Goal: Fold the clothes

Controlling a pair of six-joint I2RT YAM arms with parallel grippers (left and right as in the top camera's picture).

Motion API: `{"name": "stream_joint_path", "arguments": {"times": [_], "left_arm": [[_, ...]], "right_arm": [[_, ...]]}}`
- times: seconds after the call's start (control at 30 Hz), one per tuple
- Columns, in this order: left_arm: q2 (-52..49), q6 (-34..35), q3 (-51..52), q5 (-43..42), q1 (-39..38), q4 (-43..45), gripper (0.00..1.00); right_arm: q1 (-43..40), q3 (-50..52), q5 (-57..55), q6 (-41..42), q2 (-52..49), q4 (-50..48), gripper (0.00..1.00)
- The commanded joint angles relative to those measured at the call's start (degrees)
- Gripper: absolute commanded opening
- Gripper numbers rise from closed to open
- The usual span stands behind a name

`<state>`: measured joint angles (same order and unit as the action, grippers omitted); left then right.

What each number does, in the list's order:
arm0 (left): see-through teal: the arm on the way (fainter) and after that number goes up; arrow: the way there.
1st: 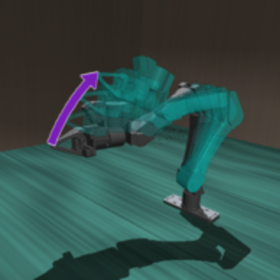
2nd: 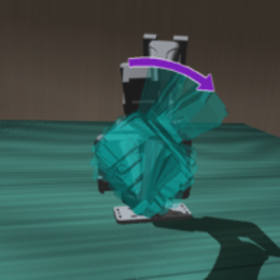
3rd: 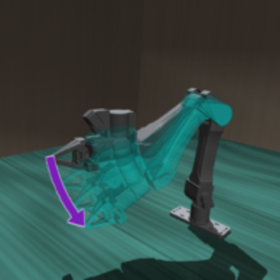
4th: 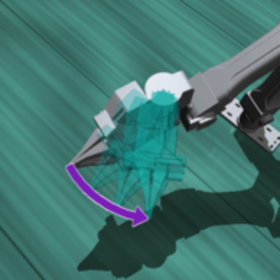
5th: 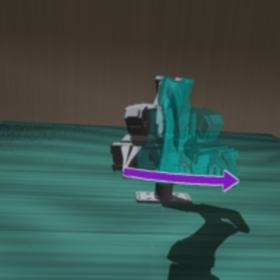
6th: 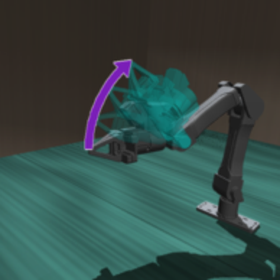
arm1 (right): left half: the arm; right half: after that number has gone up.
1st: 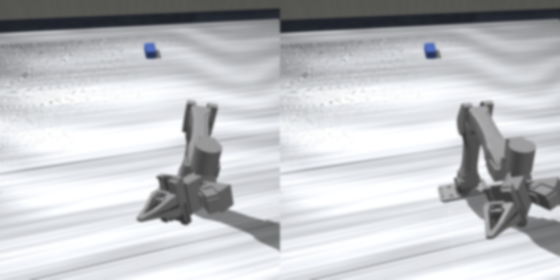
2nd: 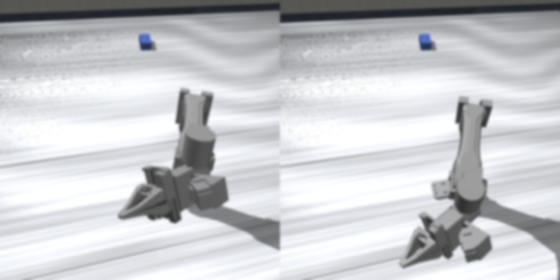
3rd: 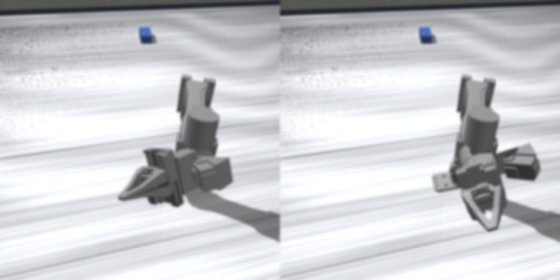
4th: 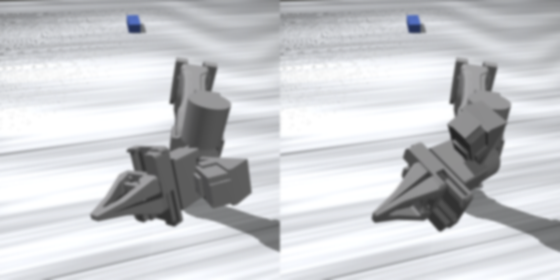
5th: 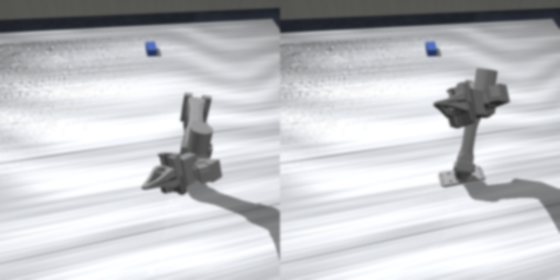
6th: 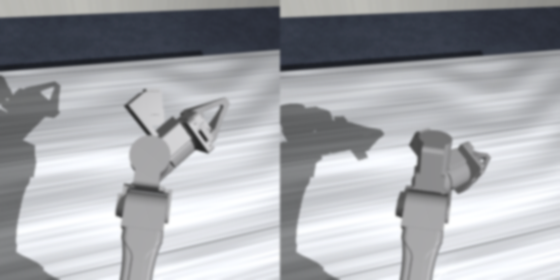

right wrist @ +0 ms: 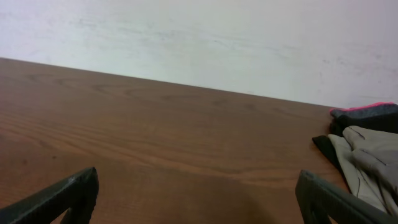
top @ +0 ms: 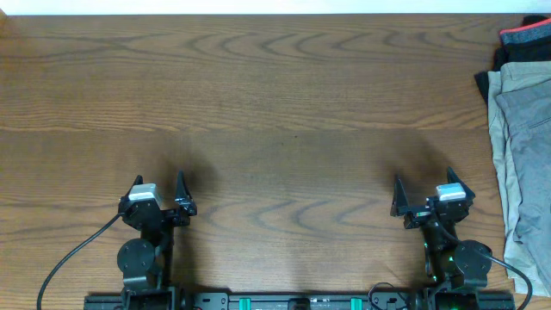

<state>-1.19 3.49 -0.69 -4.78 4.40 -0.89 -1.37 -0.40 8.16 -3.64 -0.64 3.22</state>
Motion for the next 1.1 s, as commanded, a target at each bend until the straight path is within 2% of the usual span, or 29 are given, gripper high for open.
{"name": "stream_joint_path", "arguments": {"times": [0.0, 0.67, 1.07], "left_arm": [[-0.13, 0.92, 0.44, -2.21, 0.17, -2.58, 0.84], [-0.13, 1.18, 0.44, -2.25, 0.17, -2.16, 0.84], [-0.15, 1.14, 0.44, -2.23, 0.17, -2.49, 0.84]], "right_arm": [[0.59, 0.09, 1.09, -0.96, 0.00, 0.22, 0.99], [0.59, 0.09, 1.09, -0.96, 0.00, 0.22, 0.99], [0.59, 0.09, 2.93, 0.37, 0.00, -4.70, 0.99]]}}
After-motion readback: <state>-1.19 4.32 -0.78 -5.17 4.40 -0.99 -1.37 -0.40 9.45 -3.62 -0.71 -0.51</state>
